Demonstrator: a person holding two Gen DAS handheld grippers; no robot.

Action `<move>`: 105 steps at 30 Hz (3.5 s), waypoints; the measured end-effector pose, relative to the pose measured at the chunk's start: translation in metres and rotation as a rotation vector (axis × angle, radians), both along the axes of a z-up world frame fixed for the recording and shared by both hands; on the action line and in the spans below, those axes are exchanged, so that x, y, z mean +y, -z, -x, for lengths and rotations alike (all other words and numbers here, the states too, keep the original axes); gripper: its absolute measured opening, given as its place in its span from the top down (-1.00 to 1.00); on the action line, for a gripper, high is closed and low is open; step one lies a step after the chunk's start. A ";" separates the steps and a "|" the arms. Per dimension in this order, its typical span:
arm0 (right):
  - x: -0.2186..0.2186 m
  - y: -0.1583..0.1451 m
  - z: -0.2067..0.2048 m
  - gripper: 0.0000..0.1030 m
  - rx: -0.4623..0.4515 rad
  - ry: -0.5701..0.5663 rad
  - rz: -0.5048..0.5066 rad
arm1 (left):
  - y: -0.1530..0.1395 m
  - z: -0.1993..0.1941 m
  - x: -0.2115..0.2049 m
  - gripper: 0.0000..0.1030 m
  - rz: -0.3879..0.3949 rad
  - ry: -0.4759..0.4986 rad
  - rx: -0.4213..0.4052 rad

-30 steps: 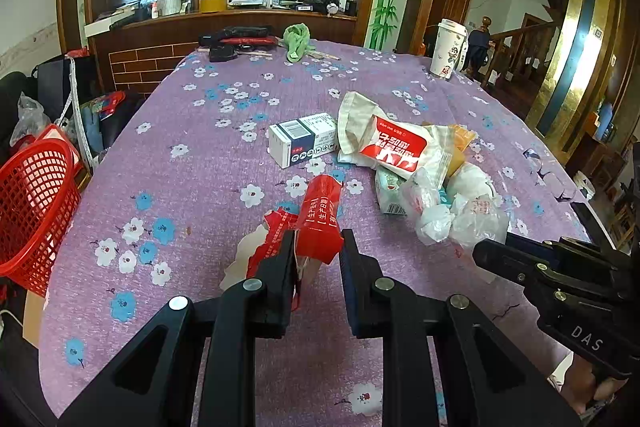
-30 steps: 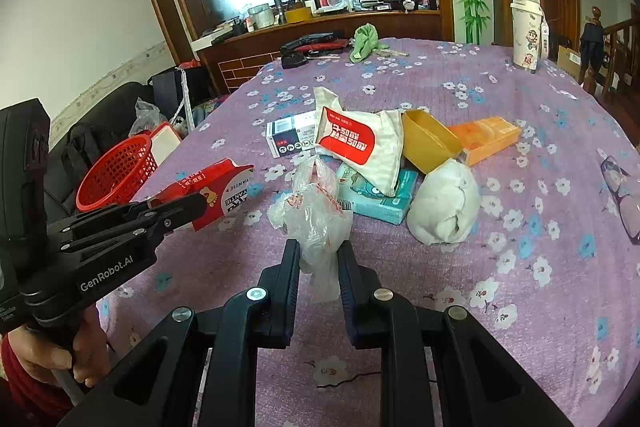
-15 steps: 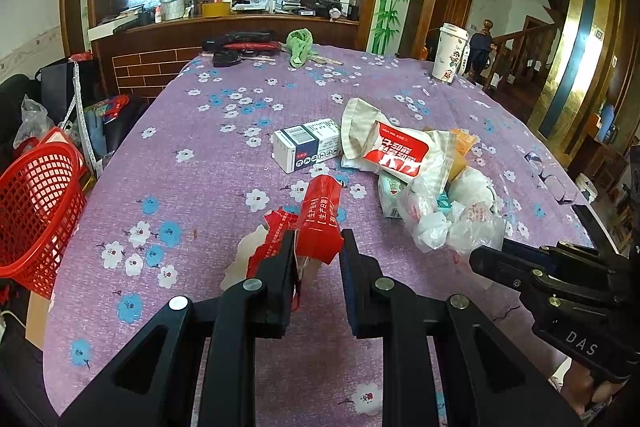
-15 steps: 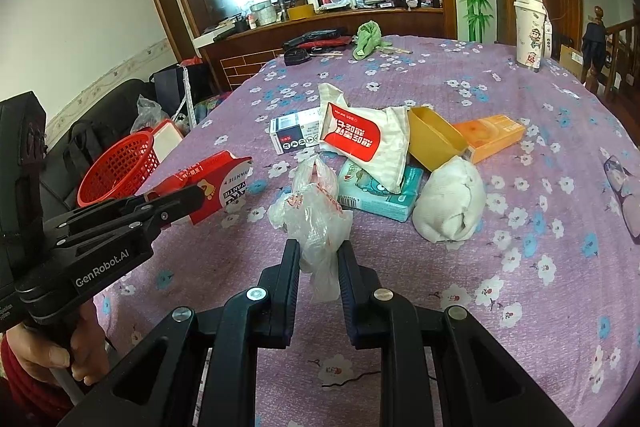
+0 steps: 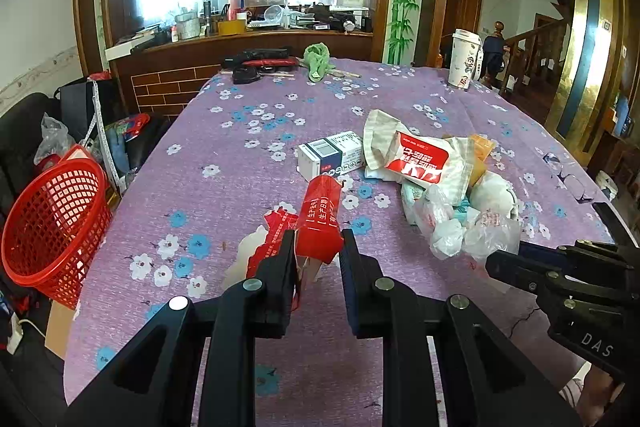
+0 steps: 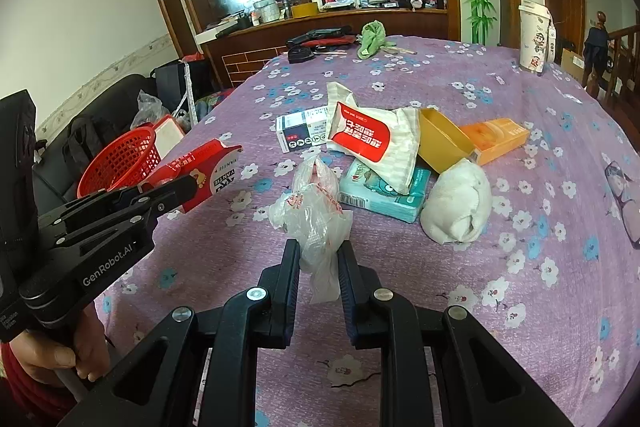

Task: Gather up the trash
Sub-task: 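Grasp the red snack wrapper with the left gripper, then drop the red wrapper into the red basket with the left gripper while the right gripper drops the plastic bag, then move both grippers back to the remaining trash on the table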

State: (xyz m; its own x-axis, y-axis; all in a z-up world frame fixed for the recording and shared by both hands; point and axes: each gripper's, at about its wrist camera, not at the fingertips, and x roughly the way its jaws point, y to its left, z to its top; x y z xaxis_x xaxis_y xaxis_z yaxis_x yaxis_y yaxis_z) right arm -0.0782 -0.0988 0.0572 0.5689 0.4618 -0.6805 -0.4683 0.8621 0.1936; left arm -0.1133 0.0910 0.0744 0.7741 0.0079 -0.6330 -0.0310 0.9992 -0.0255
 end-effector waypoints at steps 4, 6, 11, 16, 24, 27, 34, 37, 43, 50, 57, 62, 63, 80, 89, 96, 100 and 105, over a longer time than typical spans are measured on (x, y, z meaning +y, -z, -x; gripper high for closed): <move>0.004 -0.002 -0.002 0.61 0.000 -0.008 0.007 | -0.002 0.002 0.004 0.61 0.004 -0.006 -0.007; 0.007 -0.003 -0.002 0.61 0.003 -0.014 0.005 | -0.002 0.003 0.006 0.61 0.006 -0.011 -0.011; 0.017 -0.006 -0.006 0.61 0.017 -0.039 -0.002 | -0.007 0.006 0.018 0.61 0.018 -0.034 -0.025; 0.031 -0.011 -0.008 0.61 0.017 -0.064 0.003 | -0.012 0.009 0.033 0.61 0.026 -0.068 -0.039; 0.059 -0.020 -0.010 0.61 0.006 -0.115 0.028 | -0.020 0.014 0.066 0.61 0.042 -0.130 -0.065; 0.071 -0.023 -0.013 0.61 0.004 -0.136 0.035 | -0.024 0.017 0.079 0.61 0.044 -0.156 -0.080; 0.118 -0.044 -0.017 0.61 -0.018 -0.213 0.041 | -0.044 0.029 0.124 0.61 0.064 -0.224 -0.125; 0.142 -0.056 -0.018 0.61 -0.023 -0.250 0.029 | -0.052 0.037 0.150 0.61 0.064 -0.274 -0.147; 0.200 -0.069 -0.023 0.61 -0.035 -0.327 0.022 | -0.054 0.044 0.208 0.61 0.081 -0.374 -0.154; 0.235 -0.058 -0.027 0.61 -0.003 -0.364 0.020 | -0.012 0.044 0.241 0.42 0.203 -0.330 -0.056; 0.241 -0.049 -0.032 0.61 0.023 -0.376 0.037 | 0.014 0.052 0.235 0.42 0.253 -0.321 -0.058; 0.265 -0.056 -0.028 0.61 0.014 -0.430 0.014 | -0.019 0.079 0.264 0.25 0.278 -0.343 -0.137; 0.271 -0.057 -0.027 0.60 0.014 -0.442 0.011 | -0.023 0.085 0.270 0.23 0.279 -0.355 -0.148; 0.298 -0.057 -0.031 0.18 -0.005 -0.421 -0.003 | -0.022 0.111 0.292 -0.13 0.293 -0.408 -0.156; 0.209 -0.051 -0.034 0.16 0.030 -0.321 -0.043 | -0.028 0.088 0.241 -0.20 0.246 -0.315 -0.132; 0.120 -0.040 -0.036 0.15 0.041 -0.200 -0.063 | -0.031 0.057 0.184 -0.24 0.205 -0.203 -0.089; 0.060 -0.033 -0.042 0.16 0.045 -0.093 -0.076 | -0.029 0.034 0.144 -0.24 0.189 -0.126 -0.051; -0.008 -0.026 -0.051 0.15 0.054 0.049 -0.103 | -0.024 0.002 0.087 -0.25 0.160 -0.020 0.010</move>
State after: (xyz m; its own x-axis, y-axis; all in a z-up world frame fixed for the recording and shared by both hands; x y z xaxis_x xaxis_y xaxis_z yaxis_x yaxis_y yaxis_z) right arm -0.0272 -0.1070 0.0829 0.5562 0.5035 -0.6612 -0.4130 0.8578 0.3058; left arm -0.1156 0.1776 0.0985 0.7687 -0.0783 -0.6348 -0.0520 0.9815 -0.1841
